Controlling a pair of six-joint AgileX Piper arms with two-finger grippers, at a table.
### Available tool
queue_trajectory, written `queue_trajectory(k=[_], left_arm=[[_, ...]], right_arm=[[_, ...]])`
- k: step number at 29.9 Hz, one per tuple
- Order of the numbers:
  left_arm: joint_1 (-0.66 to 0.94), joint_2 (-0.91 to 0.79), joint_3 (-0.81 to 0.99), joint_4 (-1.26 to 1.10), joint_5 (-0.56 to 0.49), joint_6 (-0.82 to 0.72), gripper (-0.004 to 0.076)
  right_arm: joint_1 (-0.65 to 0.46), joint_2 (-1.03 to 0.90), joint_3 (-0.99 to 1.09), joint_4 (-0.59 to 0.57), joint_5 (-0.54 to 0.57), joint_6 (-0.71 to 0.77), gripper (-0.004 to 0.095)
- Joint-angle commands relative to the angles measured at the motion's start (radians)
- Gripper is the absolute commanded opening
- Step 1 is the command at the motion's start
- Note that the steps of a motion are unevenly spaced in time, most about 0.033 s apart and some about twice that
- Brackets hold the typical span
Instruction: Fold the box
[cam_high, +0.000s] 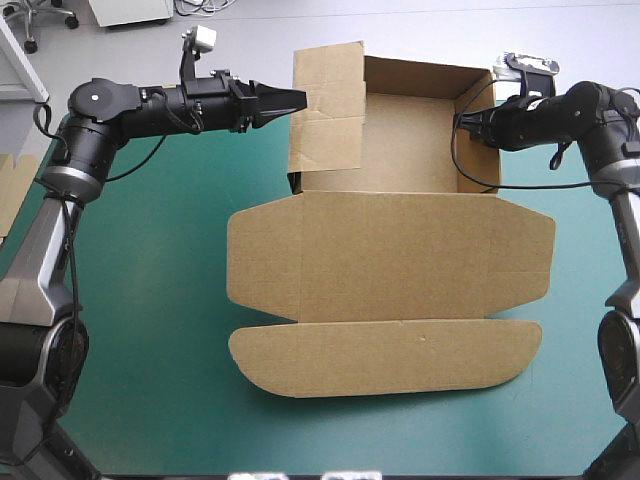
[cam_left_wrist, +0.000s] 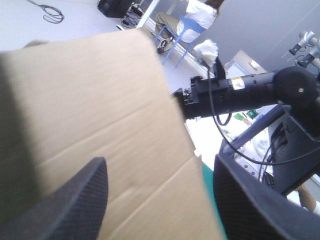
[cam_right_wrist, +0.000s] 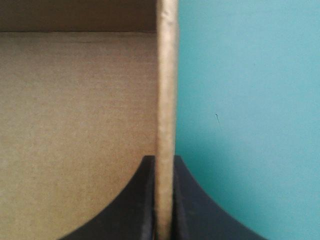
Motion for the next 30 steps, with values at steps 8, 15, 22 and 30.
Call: queue_trajectory(k=[8, 15, 22, 30], left_arm=[[-0.008, -0.053, -0.081, 0.224, 0.069, -0.096, 0.044], [-0.006, -0.091, -0.088, 0.314, 0.016, -0.098, 0.0405], [0.098, -0.193, -0.087, 0.634, -0.091, -0.163, 0.0401], [0.381, -0.187, -0.023, 0.701, -0.091, -0.217, 0.0401]], right_arm=[[-0.005, -0.051, -0.033, 0.044, -0.033, 0.002, -0.0013], [-0.005, -0.051, -0.033, 0.032, -0.028, 0.001, -0.0013], [-0.005, -0.051, -0.033, 0.019, -0.024, -0.005, -0.0013], [-0.005, -0.051, -0.033, 0.032, -0.03, -0.021, -0.0013]])
